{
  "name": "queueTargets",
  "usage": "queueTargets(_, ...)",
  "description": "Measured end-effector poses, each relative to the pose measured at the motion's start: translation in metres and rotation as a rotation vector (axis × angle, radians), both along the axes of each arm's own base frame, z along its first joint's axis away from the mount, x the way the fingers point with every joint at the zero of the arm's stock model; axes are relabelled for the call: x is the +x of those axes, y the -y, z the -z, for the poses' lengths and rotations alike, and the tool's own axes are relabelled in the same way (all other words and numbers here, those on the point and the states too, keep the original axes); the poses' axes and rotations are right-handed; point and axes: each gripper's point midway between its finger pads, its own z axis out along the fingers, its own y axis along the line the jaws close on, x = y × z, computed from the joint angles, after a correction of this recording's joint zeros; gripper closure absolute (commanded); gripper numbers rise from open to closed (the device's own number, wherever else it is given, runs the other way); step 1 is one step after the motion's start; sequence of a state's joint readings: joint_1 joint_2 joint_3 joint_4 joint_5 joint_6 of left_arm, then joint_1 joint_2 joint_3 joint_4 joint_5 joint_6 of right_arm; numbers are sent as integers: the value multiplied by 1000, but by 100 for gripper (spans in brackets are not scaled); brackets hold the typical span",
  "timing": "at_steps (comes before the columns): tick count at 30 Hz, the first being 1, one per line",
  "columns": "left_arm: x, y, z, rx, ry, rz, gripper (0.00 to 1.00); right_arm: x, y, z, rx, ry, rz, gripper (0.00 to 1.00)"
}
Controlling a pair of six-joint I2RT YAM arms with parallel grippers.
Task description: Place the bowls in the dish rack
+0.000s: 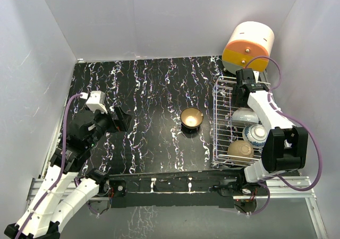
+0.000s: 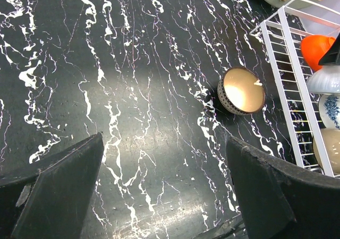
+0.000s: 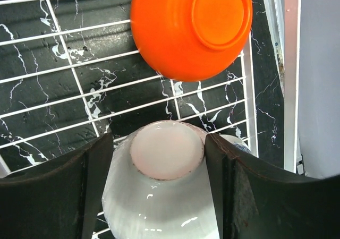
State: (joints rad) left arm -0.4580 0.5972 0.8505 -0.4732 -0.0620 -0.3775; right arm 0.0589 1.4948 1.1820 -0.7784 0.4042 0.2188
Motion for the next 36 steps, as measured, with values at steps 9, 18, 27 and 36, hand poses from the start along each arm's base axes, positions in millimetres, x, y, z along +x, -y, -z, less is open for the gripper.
queueTargets(9,0,1,0,-1,1,3,3,1,3,-1,-14,24,7,61)
queueTargets(18,-2,0,-1,-2,3,3,3,-6,1,-4,9,91,23,73)
queueTargets(27,-4,-1,-2,-6,11,2,3,-12,-16,-16,115,224,1,75)
queueTargets(36,-9,-5,-1,-2,7,-5,3,-9,-41,0,239,320,-25,80)
